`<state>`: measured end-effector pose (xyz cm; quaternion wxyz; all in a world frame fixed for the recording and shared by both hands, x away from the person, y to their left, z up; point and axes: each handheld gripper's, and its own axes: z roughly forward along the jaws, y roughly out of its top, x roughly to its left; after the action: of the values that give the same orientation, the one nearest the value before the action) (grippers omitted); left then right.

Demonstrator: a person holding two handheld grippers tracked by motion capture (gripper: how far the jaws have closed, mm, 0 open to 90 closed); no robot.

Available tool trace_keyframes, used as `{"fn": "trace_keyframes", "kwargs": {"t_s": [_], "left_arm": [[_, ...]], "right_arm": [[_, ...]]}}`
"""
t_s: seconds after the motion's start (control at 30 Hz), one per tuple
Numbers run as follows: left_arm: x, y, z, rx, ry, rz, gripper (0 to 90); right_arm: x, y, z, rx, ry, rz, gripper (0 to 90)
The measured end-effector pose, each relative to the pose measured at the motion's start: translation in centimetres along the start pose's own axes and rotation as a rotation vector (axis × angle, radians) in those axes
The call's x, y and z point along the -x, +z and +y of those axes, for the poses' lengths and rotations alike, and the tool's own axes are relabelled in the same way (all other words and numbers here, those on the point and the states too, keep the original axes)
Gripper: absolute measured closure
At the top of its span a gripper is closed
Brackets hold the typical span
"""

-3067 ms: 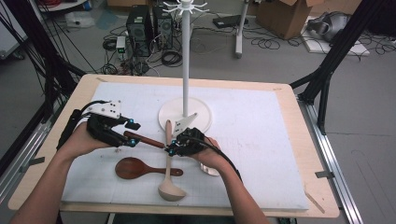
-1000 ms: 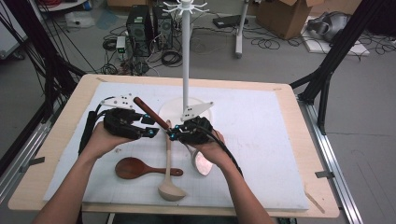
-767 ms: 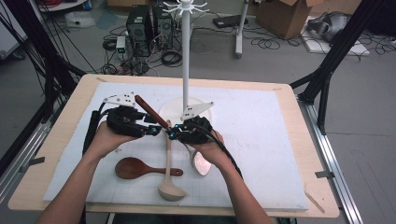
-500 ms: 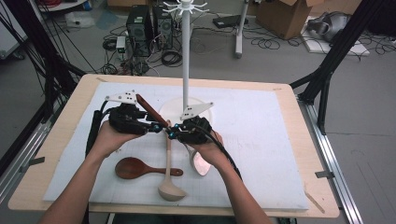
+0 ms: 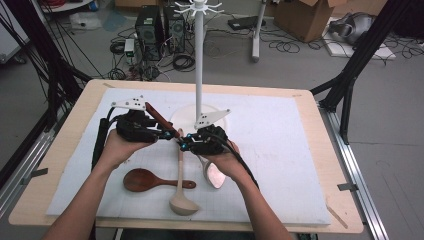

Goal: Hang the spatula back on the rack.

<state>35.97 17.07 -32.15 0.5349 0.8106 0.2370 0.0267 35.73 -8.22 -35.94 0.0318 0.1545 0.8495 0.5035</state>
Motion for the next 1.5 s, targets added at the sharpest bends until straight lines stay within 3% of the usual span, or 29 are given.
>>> {"fn": "trace_keyframes", "kwargs": {"t_s": [0.2, 0.37, 0.77, 1.0, 1.07, 1.23, 1.33, 1.5], "left_arm": [[0.0, -0.2, 0.0, 0.010, 0.005, -0.005, 61.9], [0.0, -0.1, 0.3, 0.003, 0.008, -0.004, 61.8], [0.8, 0.4, 2.3, 0.043, -0.010, 0.018, 58.0], [0.9, 0.7, 3.3, 0.079, -0.031, 0.030, 61.2], [0.9, 0.7, 3.3, 0.086, -0.034, 0.039, 65.2], [0.7, 0.5, 3.4, 0.100, -0.059, -0.040, 69.5], [0.9, 0.6, 3.5, 0.108, -0.052, -0.080, 71.6], [1.3, 0.6, 3.8, 0.109, -0.026, -0.108, 72.7]], "right_arm": [[0.8, -0.5, -0.8, -0.022, 0.039, 0.026, 75.5], [1.1, -0.5, -1.1, -0.016, 0.042, 0.075, 82.5], [0.2, -1.4, -0.2, 0.008, 0.002, -0.049, 84.5], [-0.2, -1.8, 0.2, 0.030, -0.018, -0.110, 84.4], [-0.3, -1.6, 0.2, 0.036, -0.017, -0.098, 84.2], [0.1, -1.8, 0.1, 0.041, -0.011, -0.043, 80.5], [0.7, -1.9, -0.2, 0.060, 0.028, 0.008, 73.9], [0.9, -2.2, -0.4, 0.075, 0.025, 0.071, 81.3]]}}
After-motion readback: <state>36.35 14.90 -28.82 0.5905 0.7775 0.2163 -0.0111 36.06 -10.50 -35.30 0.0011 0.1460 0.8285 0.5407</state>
